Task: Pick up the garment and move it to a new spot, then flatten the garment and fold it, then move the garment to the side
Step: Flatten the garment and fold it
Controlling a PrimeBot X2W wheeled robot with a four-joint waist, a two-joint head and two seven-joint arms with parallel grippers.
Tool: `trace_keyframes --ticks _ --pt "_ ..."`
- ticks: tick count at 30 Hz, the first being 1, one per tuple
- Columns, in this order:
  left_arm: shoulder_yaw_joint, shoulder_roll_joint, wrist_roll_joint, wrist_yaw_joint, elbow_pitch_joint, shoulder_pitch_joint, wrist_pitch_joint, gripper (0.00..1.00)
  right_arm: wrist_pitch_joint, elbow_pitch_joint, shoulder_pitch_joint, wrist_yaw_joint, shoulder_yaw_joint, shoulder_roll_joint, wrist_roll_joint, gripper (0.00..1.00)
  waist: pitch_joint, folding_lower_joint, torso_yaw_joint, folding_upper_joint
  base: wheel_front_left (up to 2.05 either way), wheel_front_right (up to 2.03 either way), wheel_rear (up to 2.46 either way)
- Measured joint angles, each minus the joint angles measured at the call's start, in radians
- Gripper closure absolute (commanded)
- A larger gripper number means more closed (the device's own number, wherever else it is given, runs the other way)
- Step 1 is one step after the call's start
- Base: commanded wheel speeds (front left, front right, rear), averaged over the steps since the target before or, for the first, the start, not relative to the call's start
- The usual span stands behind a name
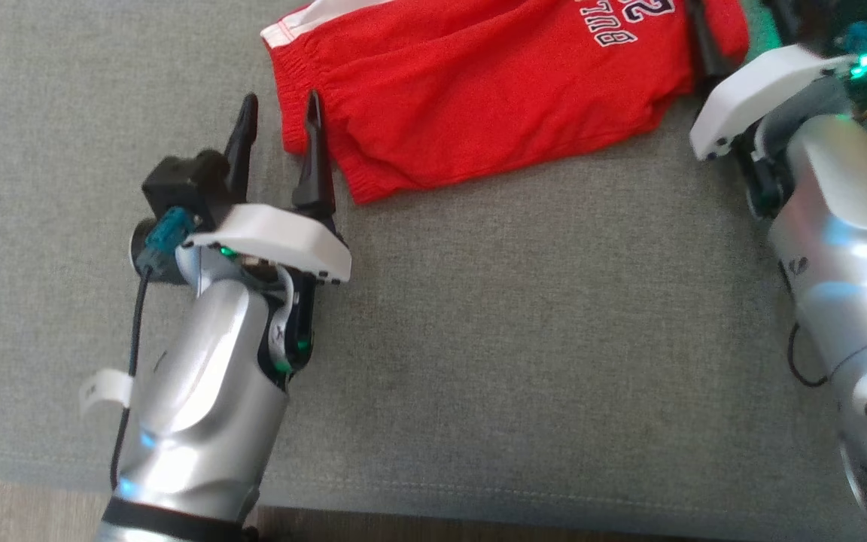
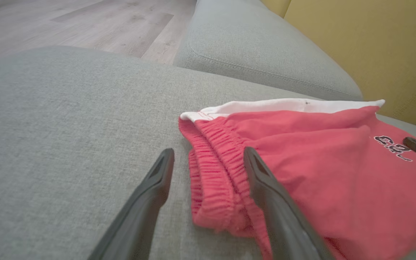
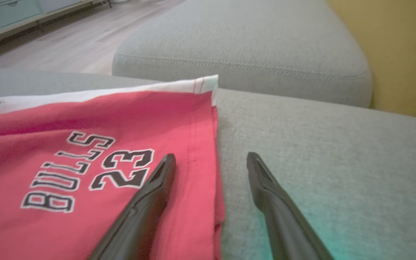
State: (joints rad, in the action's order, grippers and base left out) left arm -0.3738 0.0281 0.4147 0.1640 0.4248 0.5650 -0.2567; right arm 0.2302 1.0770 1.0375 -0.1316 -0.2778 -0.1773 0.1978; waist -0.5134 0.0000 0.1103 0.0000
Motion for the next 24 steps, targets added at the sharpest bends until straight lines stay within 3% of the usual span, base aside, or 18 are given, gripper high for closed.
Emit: trace_keyframes --ticks 4,6,7,12,17,24 --pt "0.000 0.000 -0.001 0.000 -0.002 -0.032 0.000 0.00 -0.087 0.033 -0.002 0.000 -0.096 0.001 0.042 0.04 0.023 0.0000 -0.005 0.0000 0.00 0.00 0.00" --pt "0.000 0.000 -0.011 0.000 0.000 -0.036 0.000 0.00 -0.127 0.040 -0.002 0.000 -0.119 0.001 0.076 0.62 0.032 0.0000 -0.006 0.0000 0.00 0.00 0.00" --pt "0.001 0.000 -0.016 -0.001 0.000 -0.037 0.000 0.00 -0.137 0.040 -0.002 0.000 -0.132 0.002 0.088 1.00 0.037 0.0000 -0.006 0.0000 0.00 0.00 0.00" --pt "0.013 0.001 -0.022 -0.003 0.005 -0.061 0.000 0.00 -0.148 0.038 -0.038 0.000 -0.165 0.007 0.166 1.00 0.069 0.0000 -0.010 0.0000 0.00 0.00 0.00" --pt "0.034 0.002 -0.037 -0.007 0.028 -0.140 0.000 0.00 -0.083 0.036 -0.144 0.000 -0.144 0.008 0.283 1.00 0.137 0.0000 -0.025 0.0000 0.00 0.00 0.00" --pt "0.066 0.004 -0.062 -0.016 0.035 -0.242 0.000 0.00 -0.062 0.018 -0.260 0.000 -0.150 0.003 0.358 1.00 0.226 -0.0001 -0.061 0.0000 0.00 0.00 0.00"
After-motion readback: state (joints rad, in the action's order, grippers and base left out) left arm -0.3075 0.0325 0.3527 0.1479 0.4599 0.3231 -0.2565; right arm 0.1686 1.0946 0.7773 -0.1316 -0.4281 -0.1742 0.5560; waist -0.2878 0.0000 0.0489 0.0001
